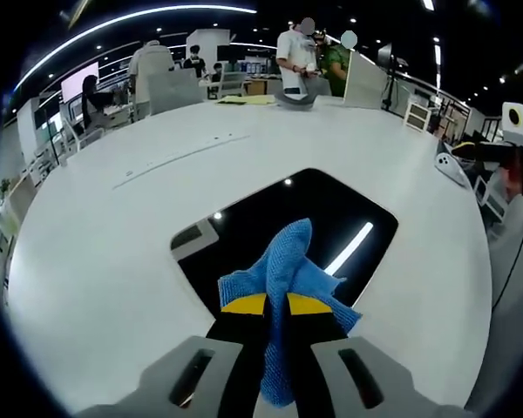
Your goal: Wipe the mirror surface with the cleaning cloth until all visible marks leave the cleaned area.
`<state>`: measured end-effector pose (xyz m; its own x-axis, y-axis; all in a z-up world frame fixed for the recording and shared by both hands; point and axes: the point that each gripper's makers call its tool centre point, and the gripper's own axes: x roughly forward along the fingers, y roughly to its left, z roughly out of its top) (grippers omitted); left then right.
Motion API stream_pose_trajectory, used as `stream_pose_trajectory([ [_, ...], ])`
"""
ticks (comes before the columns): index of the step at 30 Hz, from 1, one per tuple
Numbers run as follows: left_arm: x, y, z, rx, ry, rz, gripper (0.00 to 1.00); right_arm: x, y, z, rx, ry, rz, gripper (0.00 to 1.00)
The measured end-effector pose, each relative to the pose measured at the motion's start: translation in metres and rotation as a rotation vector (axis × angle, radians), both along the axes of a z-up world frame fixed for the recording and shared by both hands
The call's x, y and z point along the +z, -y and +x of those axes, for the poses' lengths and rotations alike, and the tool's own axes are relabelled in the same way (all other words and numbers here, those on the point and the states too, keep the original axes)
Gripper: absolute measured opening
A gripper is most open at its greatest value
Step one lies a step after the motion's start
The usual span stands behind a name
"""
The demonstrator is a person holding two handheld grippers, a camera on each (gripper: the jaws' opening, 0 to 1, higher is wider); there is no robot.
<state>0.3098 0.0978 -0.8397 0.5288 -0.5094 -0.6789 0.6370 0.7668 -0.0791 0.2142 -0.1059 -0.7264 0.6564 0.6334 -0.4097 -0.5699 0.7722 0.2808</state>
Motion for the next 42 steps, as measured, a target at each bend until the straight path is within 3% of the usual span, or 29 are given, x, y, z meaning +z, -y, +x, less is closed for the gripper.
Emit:
stream_pose_trajectory([
  [42, 0.0, 0.067, -0.012, -0.128, -0.019, -0.039, 0.04, -0.001, 0.006, 0.002, -0.014, -0.008, -0.003, 0.98],
])
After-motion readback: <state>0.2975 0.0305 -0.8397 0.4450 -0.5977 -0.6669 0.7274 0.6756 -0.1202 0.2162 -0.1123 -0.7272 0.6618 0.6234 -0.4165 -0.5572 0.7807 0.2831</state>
